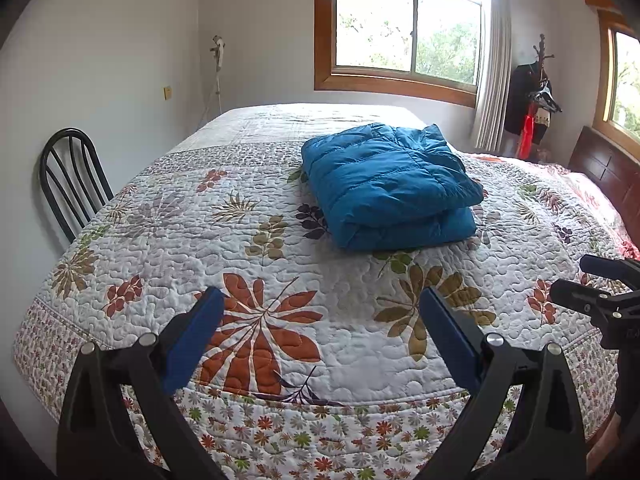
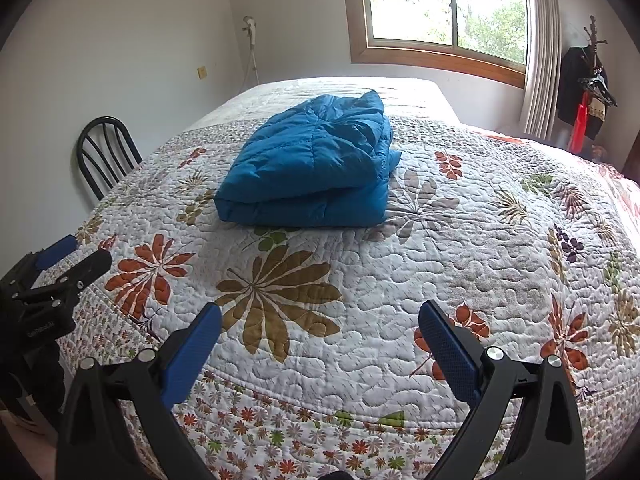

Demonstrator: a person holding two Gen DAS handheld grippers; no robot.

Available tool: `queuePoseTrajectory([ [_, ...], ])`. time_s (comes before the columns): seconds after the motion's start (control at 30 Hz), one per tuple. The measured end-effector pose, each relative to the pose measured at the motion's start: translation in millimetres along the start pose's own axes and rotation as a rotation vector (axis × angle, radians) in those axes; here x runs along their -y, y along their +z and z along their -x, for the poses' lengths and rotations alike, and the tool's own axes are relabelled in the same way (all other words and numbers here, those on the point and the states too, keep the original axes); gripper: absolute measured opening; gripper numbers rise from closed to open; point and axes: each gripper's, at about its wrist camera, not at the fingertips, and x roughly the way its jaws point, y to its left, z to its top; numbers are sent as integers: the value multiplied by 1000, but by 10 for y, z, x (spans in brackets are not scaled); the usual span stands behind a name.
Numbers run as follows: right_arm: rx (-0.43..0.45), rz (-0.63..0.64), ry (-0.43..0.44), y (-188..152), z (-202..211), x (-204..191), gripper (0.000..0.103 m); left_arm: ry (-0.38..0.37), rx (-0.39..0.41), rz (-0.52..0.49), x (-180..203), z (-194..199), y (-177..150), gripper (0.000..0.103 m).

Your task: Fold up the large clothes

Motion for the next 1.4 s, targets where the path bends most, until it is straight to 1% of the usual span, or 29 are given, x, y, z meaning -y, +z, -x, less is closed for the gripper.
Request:
queuePoseTrajectory([
  [1.4, -3, 23, 1, 18, -8, 32, 99, 15, -9, -6, 23, 0, -2, 97],
])
